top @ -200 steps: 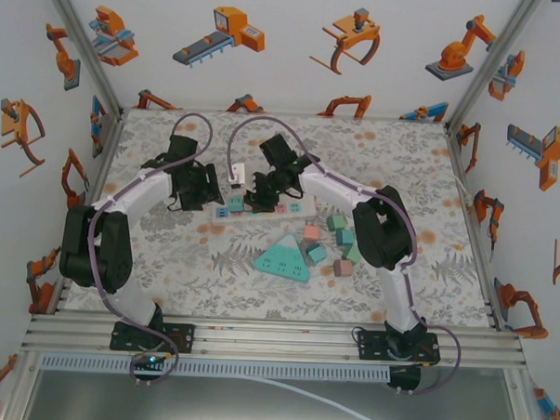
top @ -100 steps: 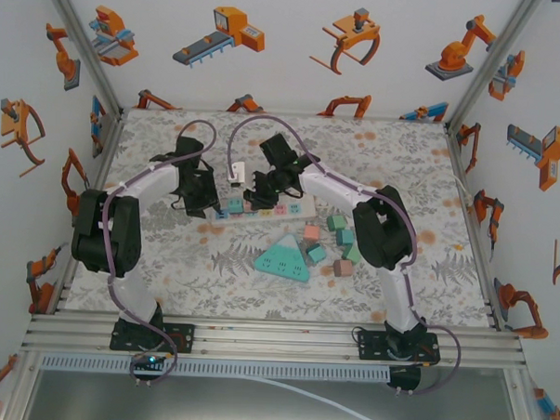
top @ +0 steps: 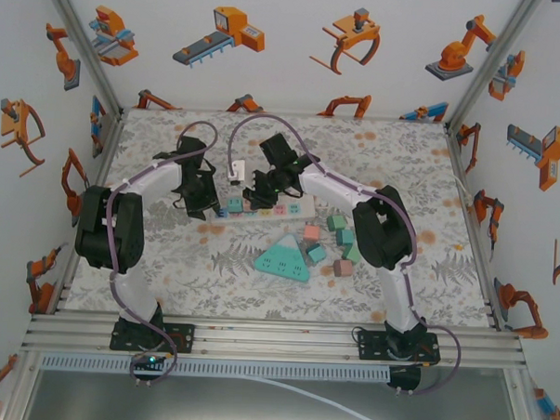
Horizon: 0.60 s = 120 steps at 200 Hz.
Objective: Pull the plug off the socket
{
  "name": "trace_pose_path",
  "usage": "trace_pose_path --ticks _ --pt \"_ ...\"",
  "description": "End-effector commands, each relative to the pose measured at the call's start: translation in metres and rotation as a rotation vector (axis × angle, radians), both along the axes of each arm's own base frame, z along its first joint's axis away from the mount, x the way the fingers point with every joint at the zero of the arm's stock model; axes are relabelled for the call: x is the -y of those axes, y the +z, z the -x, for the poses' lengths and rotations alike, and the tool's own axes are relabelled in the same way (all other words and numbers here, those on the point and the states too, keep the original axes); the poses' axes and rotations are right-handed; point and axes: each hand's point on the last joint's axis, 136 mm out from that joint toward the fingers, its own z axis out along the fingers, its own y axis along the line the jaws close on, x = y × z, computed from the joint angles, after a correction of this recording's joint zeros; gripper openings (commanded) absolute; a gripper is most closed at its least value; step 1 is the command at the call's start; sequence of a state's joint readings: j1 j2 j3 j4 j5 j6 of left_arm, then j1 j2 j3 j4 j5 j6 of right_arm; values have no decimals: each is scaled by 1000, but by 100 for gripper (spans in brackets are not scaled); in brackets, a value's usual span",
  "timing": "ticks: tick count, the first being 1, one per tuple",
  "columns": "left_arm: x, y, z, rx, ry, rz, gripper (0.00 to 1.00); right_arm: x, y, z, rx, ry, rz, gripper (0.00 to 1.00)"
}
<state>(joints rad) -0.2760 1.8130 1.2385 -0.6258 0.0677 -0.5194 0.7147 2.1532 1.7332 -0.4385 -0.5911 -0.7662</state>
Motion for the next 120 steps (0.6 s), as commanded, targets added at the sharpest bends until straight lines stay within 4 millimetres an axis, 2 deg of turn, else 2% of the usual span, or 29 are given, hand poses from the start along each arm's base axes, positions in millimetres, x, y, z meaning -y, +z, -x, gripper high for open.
trace_pose_path --ticks 1,16,62,87,120 --pt "-7 -10 6 -49 29 -48 45 -16 32 -2 16 17 -113 20" --pt "-11 -10 6 -46 43 -66 45 -15 33 -4 27 6 -104 14" --pt "-19 -10 7 -41 62 -103 45 -16 49 -4 15 -10 -146 10" --pt "-23 -7 7 -31 76 -123 45 -14 48 -9 34 -30 -129 7" --pt "-28 -6 7 -20 89 -145 45 -16 64 -9 -21 -44 -200 7"
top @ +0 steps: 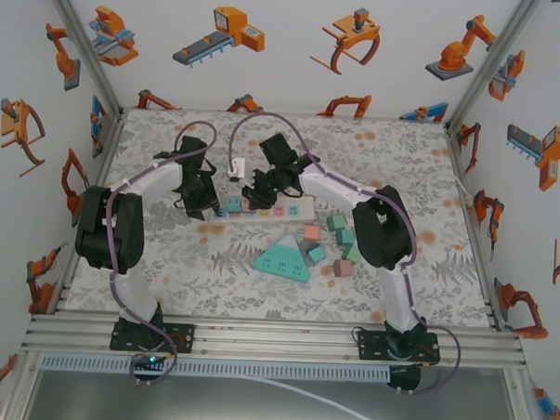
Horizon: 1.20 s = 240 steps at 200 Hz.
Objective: Pull the plug off the socket
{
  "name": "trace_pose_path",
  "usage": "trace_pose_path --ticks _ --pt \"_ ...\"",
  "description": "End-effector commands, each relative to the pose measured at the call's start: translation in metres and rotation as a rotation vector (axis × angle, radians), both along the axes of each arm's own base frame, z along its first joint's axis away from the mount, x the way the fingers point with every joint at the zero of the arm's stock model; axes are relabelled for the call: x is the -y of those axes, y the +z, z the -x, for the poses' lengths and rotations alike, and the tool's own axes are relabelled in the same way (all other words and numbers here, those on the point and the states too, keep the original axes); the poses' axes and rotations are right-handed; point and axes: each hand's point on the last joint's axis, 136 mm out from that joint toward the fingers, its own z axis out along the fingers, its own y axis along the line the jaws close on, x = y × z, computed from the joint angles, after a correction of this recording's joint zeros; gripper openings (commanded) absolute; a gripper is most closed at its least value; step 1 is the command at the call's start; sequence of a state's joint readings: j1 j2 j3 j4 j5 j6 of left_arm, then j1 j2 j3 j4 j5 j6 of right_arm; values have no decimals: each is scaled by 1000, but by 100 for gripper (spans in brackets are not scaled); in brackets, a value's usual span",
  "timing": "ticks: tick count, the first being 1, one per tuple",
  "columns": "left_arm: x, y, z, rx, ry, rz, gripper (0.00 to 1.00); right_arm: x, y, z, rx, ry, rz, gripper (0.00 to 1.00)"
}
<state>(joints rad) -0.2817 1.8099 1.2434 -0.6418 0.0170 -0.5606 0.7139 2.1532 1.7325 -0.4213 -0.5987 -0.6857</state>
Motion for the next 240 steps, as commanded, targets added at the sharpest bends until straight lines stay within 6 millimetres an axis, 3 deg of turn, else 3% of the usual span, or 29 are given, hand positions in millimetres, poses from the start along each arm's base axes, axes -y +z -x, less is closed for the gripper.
trace_pose_path --ticks 1,28,44,94,128,162,202,240 --pt "-21 -7 7 -23 42 -106 45 -13 62 -8 34 -2 -187 7" --pt "-22 -7 7 -23 48 -108 45 -5 67 -22 45 -52 -211 2" --pt "-23 -6 7 -19 50 -109 45 -1 62 -19 74 -37 -185 0" --pt "-18 -9 7 -24 41 -78 45 3 20 3 190 61 7 0" --pt "-15 -15 8 -34 38 -65 45 -10 49 3 107 4 -152 0" --pt "-10 -25 13 -77 48 -27 45 -13 75 -17 9 -87 -316 0" --pt "-13 -22 11 -66 48 -33 45 -4 40 -10 145 -51 -109 0" --pt "-17 -19 11 -57 61 -42 45 -4 70 -9 81 -84 -216 0"
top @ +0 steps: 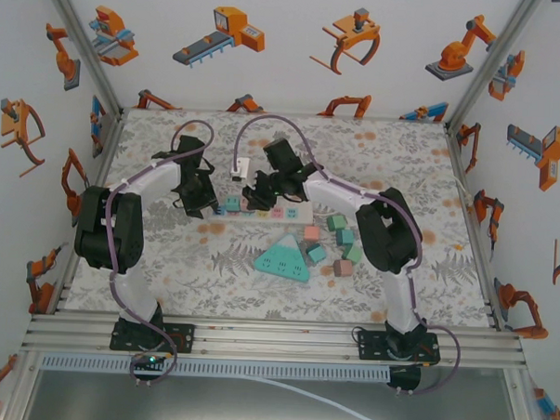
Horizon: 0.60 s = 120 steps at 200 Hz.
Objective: Pull the plug off the socket
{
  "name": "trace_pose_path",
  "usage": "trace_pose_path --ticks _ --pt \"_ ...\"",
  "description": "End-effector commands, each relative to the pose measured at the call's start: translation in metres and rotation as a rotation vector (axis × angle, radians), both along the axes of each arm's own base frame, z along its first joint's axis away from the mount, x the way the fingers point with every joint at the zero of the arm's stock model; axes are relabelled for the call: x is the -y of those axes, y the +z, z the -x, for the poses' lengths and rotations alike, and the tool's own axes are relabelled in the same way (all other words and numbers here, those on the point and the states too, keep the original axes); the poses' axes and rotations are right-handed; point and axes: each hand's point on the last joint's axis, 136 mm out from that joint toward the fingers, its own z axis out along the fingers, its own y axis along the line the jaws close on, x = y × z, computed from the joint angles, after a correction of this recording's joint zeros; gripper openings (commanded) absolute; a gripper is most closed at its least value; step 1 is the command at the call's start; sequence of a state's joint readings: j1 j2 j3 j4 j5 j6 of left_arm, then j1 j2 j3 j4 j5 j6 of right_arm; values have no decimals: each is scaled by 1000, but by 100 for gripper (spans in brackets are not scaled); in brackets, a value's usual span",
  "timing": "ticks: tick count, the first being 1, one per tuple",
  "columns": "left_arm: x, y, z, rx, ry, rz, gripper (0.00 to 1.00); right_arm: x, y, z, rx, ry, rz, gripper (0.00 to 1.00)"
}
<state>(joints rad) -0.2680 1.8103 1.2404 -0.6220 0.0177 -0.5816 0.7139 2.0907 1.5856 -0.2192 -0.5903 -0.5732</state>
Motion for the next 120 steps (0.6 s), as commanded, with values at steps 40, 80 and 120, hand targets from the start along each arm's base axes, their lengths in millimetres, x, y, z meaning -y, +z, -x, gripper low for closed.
trace_pose_path --ticks 40,80,120 --pt "-16 -17 16 -66 33 -56 45 4 60 -2 138 19 -25 0" --pt "-21 -13 16 -56 37 -82 45 8 88 -20 -18 -81 -183 0" --pt "-16 -9 14 -39 19 -57 45 15 61 -19 135 -43 -1 0"
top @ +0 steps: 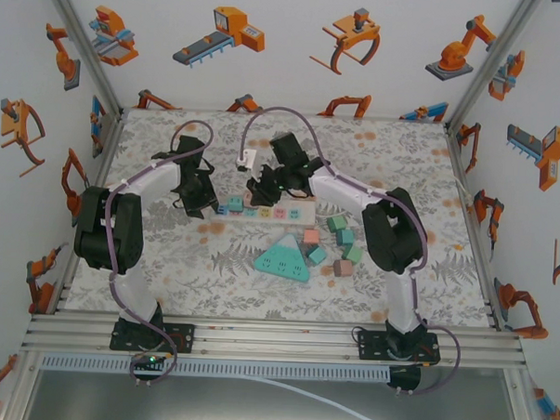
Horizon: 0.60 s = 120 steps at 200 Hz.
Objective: Pull the plug off the socket
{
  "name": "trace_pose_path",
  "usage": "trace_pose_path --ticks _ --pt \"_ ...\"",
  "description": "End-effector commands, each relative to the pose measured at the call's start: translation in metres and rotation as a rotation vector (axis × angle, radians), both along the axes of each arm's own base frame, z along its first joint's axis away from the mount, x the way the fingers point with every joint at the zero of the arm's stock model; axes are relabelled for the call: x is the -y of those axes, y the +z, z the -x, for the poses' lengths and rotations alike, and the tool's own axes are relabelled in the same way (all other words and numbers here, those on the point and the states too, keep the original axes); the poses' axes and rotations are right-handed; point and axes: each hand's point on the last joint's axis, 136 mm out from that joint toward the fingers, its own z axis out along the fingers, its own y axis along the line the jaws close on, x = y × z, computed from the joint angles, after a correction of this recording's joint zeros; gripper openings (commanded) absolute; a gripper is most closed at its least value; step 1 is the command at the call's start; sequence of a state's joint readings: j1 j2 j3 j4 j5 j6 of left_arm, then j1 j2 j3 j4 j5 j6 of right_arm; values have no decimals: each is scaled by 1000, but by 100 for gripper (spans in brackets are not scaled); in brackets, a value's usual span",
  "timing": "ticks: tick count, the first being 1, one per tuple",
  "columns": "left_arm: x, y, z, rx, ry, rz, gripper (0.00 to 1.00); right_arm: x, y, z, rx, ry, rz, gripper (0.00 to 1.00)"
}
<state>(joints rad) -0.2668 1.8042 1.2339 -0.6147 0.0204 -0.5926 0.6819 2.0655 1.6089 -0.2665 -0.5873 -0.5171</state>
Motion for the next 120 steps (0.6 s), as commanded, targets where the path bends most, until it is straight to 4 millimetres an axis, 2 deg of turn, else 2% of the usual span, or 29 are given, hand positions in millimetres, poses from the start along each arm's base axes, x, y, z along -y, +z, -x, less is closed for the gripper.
trace_pose_path --ticks 1,12,25,51,69,98,120 --pt "-15 -10 14 -44 6 -62 45 2 45 -7 178 26 11 0" --pt "-12 -9 13 -36 -2 -43 45 2 38 -4 163 34 16 0" --pt "-12 -7 12 -27 1 -42 45 2 38 -2 156 32 4 0" --pt "-14 -2 10 -10 2 -49 46 2 63 -2 173 -7 -64 0" --pt "-9 9 5 34 -11 -19 49 5 86 -1 186 -38 -104 0" --pt "6 48 -9 196 -59 73 54 17 133 4 174 -155 -231 0" --pt "25 92 -17 370 -143 177 55 36 161 5 113 -316 -367 0"
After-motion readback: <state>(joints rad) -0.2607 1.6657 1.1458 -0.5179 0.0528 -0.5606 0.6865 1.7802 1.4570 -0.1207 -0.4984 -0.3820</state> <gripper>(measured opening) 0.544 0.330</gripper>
